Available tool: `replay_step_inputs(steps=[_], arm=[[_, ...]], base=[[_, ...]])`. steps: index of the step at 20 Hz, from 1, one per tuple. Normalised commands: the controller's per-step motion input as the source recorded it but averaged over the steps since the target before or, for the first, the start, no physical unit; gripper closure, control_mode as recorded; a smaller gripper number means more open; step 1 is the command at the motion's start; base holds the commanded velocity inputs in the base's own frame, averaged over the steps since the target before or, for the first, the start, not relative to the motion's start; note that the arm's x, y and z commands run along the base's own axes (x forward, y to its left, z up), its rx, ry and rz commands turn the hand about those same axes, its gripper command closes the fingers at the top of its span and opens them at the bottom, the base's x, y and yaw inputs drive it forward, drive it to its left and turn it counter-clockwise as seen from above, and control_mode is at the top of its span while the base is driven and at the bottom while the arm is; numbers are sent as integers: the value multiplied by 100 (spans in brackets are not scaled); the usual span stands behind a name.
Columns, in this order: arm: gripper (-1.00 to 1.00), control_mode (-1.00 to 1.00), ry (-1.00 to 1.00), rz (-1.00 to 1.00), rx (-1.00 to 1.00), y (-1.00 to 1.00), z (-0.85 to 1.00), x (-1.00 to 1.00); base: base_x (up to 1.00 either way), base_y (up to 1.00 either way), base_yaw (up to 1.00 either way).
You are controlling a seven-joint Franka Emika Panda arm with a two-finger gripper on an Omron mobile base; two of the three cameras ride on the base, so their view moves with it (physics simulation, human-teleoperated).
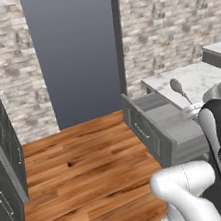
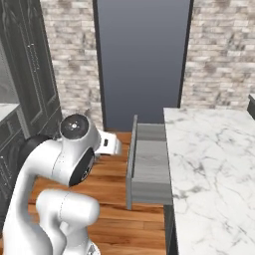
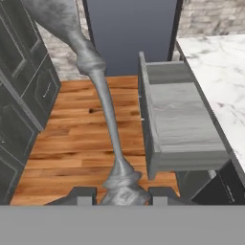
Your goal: Pick up the metallic utensils from the counter and place them in the open drawer. Make sure not to pick up any wooden utensils.
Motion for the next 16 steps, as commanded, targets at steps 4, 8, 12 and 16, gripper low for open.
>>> replay_step_inputs(steps=[4,8,12,16], arm=[[100,-100,0,0,0,-36,-63,61],[100,-100,4,0,0,-31,-42,65],[100,-100,13,0,0,-22,-40,77],[100,-100,15,0,0,-27,-35,71]], base=[[0,0,0],[0,0,0],[0,0,0],[0,0,0]])
